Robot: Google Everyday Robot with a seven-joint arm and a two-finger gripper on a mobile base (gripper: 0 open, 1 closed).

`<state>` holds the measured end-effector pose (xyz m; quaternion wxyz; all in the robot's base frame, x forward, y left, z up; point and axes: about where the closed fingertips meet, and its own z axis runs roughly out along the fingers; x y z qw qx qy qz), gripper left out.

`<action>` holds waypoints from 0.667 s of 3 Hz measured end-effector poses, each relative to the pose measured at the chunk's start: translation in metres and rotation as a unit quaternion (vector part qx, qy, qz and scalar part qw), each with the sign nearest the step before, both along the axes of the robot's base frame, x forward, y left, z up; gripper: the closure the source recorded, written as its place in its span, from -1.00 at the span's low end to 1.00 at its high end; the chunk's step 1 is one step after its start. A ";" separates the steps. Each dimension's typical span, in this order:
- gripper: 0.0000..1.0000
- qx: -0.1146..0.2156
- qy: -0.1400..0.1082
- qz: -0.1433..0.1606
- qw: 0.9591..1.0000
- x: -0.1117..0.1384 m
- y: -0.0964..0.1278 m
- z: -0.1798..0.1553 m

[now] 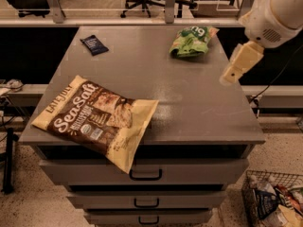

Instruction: Move green rice chip bag near brown chip bag

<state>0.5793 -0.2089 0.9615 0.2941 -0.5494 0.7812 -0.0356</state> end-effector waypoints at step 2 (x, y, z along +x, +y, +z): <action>-1.00 0.038 -0.046 -0.028 0.998 0.078 -0.001 -0.010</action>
Offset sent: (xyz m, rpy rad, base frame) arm 0.0567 -0.0006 -0.0050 0.0535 -0.0700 -0.0435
